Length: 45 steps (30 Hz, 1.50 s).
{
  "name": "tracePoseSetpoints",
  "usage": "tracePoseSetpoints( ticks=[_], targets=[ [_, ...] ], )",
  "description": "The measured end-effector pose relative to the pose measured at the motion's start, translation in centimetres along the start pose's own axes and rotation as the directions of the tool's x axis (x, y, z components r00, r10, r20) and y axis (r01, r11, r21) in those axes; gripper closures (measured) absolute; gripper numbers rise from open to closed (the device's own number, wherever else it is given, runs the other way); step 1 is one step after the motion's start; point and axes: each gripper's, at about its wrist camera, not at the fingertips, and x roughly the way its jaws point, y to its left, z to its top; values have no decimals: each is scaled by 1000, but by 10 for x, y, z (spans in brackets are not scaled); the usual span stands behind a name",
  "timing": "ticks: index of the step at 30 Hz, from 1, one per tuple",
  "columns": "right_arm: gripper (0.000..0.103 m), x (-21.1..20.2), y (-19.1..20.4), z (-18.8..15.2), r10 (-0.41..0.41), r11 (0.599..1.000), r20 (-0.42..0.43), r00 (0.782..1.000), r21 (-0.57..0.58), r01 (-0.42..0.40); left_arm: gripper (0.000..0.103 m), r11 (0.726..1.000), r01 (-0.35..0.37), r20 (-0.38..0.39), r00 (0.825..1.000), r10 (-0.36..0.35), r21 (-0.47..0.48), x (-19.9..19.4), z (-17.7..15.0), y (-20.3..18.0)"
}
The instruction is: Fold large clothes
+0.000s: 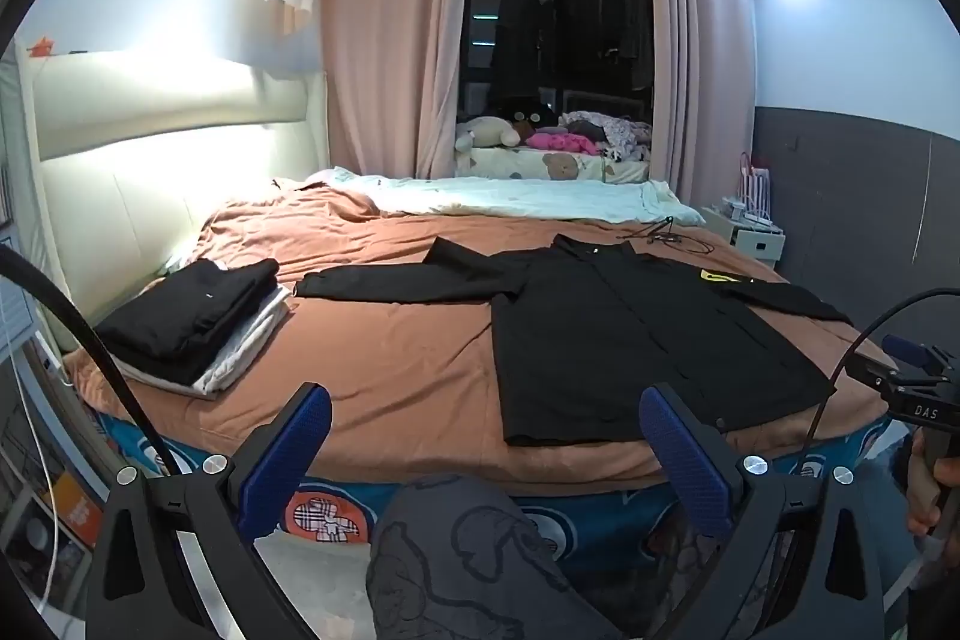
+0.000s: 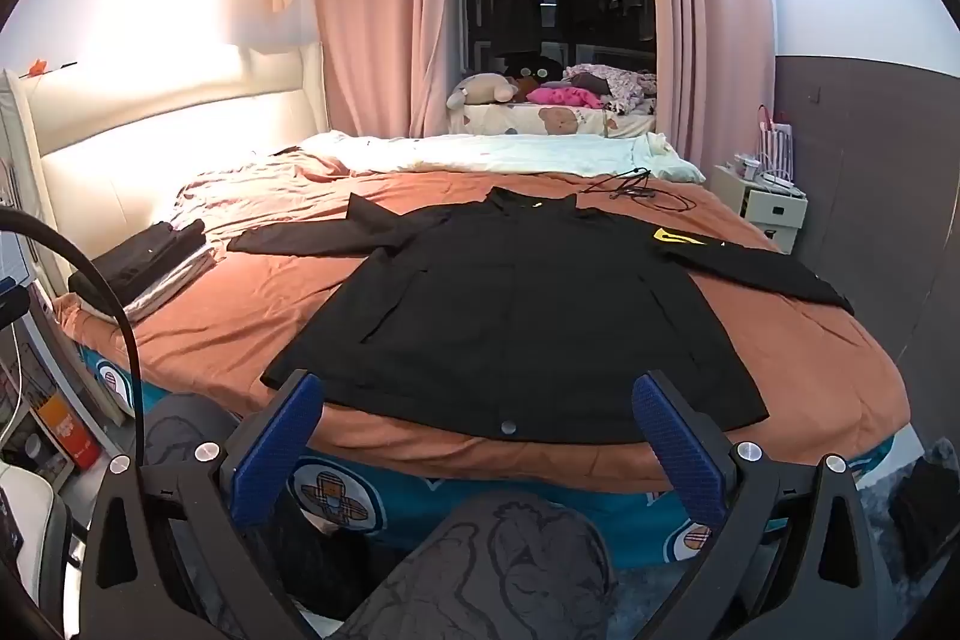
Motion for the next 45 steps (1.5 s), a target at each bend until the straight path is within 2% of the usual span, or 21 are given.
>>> tracePoseSetpoints(
  ticks=[13,15,28,45],
  targets=[
    [0,1,-3,1,8,1000,-5,1000,-3,-8,0,1000,18,-2,1000,-18,-4,6,4,-8],
    [0,2,-1,0,3,1000,-3,1000,-4,-3,0,1000,30,3,1000,-30,-2,-4,2,1],
    [0,2,-1,0,1,1000,0,1000,-9,-1,0,999,40,2,999,-40,0,-5,2,2],
    [0,3,-1,0,21,1000,3,1000,-3,-21,0,1000,13,10,1000,-13,-9,-6,0,1]
  ],
)
